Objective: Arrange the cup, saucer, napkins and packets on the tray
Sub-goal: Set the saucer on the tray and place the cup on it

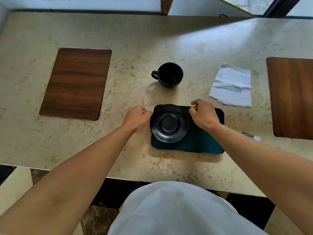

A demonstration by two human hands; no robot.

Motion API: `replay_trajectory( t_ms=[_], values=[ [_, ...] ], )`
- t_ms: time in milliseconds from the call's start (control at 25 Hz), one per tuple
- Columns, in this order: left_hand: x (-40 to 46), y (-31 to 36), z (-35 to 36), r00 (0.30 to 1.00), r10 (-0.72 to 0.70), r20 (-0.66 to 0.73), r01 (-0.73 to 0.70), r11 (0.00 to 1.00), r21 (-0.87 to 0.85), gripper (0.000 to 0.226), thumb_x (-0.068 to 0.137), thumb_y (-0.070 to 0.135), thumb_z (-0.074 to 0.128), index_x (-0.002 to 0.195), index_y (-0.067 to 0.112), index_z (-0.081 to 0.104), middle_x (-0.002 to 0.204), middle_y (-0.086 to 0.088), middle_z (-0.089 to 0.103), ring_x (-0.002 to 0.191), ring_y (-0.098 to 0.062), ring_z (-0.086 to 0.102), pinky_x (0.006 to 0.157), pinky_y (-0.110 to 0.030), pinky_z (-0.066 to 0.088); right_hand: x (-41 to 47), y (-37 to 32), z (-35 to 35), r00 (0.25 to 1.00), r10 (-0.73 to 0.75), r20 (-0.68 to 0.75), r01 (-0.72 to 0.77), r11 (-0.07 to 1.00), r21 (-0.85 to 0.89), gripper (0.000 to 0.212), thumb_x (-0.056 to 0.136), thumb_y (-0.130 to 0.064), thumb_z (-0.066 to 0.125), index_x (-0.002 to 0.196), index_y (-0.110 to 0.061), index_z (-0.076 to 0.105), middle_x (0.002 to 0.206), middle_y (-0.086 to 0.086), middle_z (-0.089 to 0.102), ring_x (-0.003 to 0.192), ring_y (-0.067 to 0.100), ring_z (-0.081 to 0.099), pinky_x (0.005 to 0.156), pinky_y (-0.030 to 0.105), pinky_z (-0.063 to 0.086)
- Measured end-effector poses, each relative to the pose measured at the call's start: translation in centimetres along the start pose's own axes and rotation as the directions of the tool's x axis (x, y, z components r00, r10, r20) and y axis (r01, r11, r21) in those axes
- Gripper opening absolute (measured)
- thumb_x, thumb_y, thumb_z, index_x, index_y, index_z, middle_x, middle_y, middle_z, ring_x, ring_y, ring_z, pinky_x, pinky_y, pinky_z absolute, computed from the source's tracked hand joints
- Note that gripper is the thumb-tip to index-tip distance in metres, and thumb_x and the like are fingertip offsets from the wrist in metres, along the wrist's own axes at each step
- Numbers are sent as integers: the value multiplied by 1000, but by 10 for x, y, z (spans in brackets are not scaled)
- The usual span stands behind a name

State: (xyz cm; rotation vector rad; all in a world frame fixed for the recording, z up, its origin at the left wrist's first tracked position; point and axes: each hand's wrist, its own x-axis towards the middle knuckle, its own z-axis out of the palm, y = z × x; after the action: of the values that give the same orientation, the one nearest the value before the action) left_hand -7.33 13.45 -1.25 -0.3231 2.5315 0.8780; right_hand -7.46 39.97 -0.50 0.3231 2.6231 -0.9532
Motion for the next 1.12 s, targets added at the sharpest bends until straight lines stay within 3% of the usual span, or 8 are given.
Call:
replay_trajectory(
  t_ms=[160, 280, 440, 560, 640, 760, 880, 1120],
  values=[
    [44, 27, -26, 999, 11, -53, -17, 994, -108, 35, 93, 41, 59, 119, 18, 64, 105, 2, 67, 89, -17, 67, 76, -30, 51, 42, -17, -10, 1000, 3, 22, -5, 997, 79, 40, 94, -22, 56, 133, -16, 58, 110, 1, 66, 100, 22, 63, 85, 33, 51],
    [76, 42, -38, 995, 72, -75, -78, 994, -79, 48, 91, 27, 65, 137, 20, 52, 116, 1, 62, 90, -13, 63, 66, -23, 48, 75, -26, -10, 998, -20, 65, 14, 995, 94, 55, 88, -24, 67, 140, -20, 50, 115, -2, 62, 104, 22, 63, 85, 32, 51],
    [117, 53, -41, 982, 177, -65, -175, 984, 42, 68, 88, 15, 70, 149, 17, 40, 136, -5, 53, 116, -19, 55, 94, -31, 49, 113, -32, -4, 990, -60, 124, 50, 995, 84, 84, 80, -22, 76, 153, -22, 35, 132, -2, 55, 103, 19, 64, 87, 27, 47],
    [137, 57, -36, 966, 255, -35, -250, 962, 112, 60, 87, 12, 70, 142, 16, 49, 133, -8, 55, 117, -23, 56, 100, -32, 47, 131, -33, -4, 979, -124, 159, 113, 991, 75, 100, 73, -21, 83, 156, -23, 28, 139, -3, 50, 95, 14, 65, 88, 27, 48],
    [144, 58, -33, 951, 306, -46, -298, 945, 135, 41, 87, 10, 67, 127, 16, 61, 119, -8, 62, 104, -23, 61, 92, -32, 50, 137, -34, -3, 965, -195, 176, 184, 980, 76, 103, 70, -19, 86, 155, -21, 29, 140, -1, 49, 88, 10, 66, 89, 31, 51],
    [152, 57, -33, 943, 320, -90, -309, 944, 115, 21, 90, 10, 64, 110, 15, 70, 98, -5, 72, 85, -18, 67, 80, -29, 54, 143, -34, -1, 927, -346, 143, 332, 936, 112, 93, 66, -15, 89, 146, -18, 42, 130, -8, 52, 92, 6, 62, 89, 29, 53],
    [156, 57, -34, 946, 311, -94, -303, 949, 86, 20, 92, 9, 62, 108, 12, 74, 91, -4, 76, 80, -16, 68, 80, -29, 57, 145, -31, 1, 917, -377, 135, 361, 924, 129, 89, 66, -17, 90, 142, -20, 45, 123, -15, 53, 83, -5, 64, 77, 8, 48],
    [151, 59, -39, 948, 307, -89, -302, 951, 64, 20, 92, 11, 63, 106, 14, 77, 88, 0, 76, 78, -11, 68, 76, -17, 54, 143, -29, 0, 922, -356, 150, 333, 930, 160, 89, 65, -16, 90, 142, -25, 45, 119, -22, 54, 77, -7, 67, 69, 4, 46]
  ],
)
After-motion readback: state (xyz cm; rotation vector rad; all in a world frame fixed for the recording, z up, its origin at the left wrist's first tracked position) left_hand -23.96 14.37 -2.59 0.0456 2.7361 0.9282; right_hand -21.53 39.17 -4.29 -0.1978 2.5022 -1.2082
